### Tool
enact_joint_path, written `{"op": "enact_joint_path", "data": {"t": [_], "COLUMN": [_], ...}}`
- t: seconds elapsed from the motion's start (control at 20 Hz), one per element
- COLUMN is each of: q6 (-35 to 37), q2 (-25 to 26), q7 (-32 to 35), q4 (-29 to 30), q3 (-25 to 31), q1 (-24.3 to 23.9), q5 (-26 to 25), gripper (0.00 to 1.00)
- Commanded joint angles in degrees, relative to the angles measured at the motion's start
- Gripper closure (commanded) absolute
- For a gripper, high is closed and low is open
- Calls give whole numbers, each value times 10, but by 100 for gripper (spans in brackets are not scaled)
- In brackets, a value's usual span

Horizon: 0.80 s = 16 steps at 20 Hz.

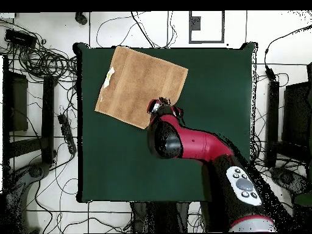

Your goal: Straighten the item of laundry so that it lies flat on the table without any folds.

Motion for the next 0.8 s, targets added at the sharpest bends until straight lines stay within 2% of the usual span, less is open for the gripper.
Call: {"op": "enact_joint_path", "data": {"t": [0.05, 0.35, 0.6, 0.8], "q6": [-77, -132, -162, -162], "q2": [125, 186, 188, 199], "q7": [81, 93, 115, 112], "q4": [29, -2, 1, -10], "q3": [55, 64, 46, 57], "q1": [16, 17, 49, 43], "q5": [-40, -49, -9, -10], "gripper": [100, 100, 100, 100]}}
